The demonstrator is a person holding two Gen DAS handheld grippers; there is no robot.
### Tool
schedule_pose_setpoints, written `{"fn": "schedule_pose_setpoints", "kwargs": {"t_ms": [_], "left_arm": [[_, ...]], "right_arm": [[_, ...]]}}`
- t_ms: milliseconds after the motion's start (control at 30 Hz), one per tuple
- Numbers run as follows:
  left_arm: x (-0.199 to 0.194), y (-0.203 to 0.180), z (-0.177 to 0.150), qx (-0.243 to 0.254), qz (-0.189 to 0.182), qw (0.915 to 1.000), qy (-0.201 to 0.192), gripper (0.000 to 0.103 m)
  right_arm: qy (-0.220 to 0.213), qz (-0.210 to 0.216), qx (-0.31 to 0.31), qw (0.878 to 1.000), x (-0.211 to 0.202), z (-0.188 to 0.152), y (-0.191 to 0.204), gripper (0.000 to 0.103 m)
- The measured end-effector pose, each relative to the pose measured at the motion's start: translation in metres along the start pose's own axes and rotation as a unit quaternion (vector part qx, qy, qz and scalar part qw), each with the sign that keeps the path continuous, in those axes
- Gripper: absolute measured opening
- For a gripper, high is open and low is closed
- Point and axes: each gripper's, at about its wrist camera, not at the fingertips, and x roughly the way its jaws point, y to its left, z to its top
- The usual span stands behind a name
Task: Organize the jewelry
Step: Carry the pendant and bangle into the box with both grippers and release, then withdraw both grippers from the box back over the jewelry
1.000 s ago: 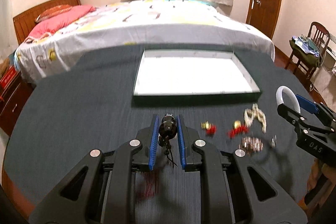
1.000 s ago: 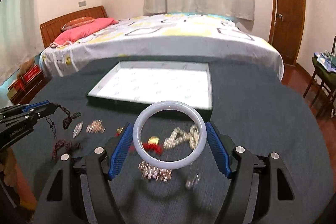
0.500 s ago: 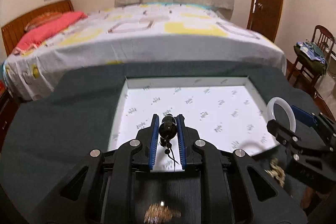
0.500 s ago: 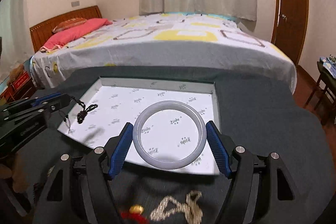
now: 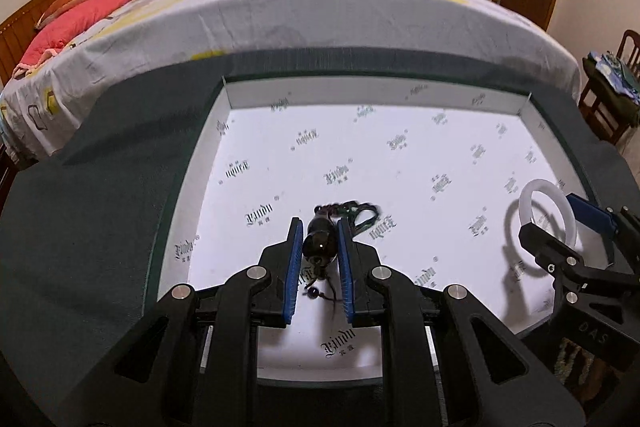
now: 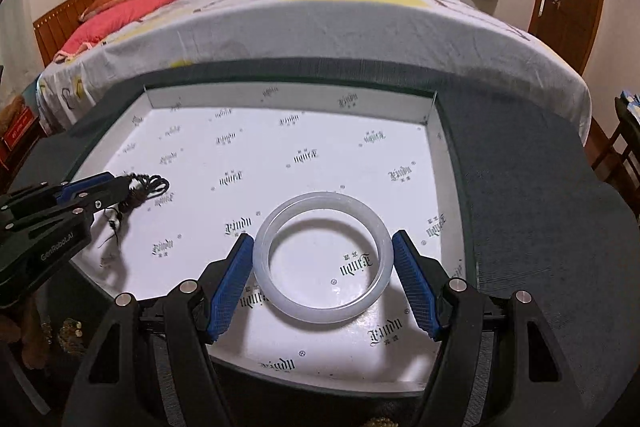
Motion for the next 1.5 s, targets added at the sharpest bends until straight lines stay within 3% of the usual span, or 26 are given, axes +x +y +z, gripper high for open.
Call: {"fn": "schedule_pose_setpoints", "kwargs": {"t_ms": [67,233,300,467,600,833,1200,1500], "left_arm": [[0.003,0.001,-0.001,-0.003,0.0,1.0,0.003,0.018],[0.005,0.002,-0.003,-0.005,0.002,1.0,0.004,0.036],[0.007,0.003,-0.004,-0.007,0.001,1.0,0.007,0.041],[0.009,0.002,-0.006,-0.004,0.001,0.9999,0.011,0.05],[-0.004,0.001,-0.005,-0.006,0.003,1.0,-0.002,0.065],[-0.043,0.001,-0.01,-0.003,-0.001,0.9995,-0.03,0.077],[-0.121,0.02,-0.045,-0.039,0.01,0.9937,-0.104,0.083],[-0.156,0.026,-0.096,-0.036,0.043,0.9914,-0.118,0.084]], "right_arm": [[0.009,-0.002,-0.001,1.0,0.004,-0.001,0.0,0.069],[0.012,-0.005,-0.008,1.0,0.008,-0.001,0.001,0.073],[0.012,-0.003,-0.008,1.0,0.007,-0.002,0.001,0.077],[0.009,0.002,-0.002,1.0,0.003,-0.002,-0.001,0.078],[-0.009,0.004,0.003,1.0,-0.011,0.0,-0.002,0.078],[-0.049,0.01,0.016,0.999,-0.056,-0.002,-0.005,0.078],[-0.086,-0.007,0.043,0.995,-0.113,-0.048,-0.024,0.078],[-0.078,-0.018,0.038,0.996,-0.139,-0.1,-0.025,0.078]]}}
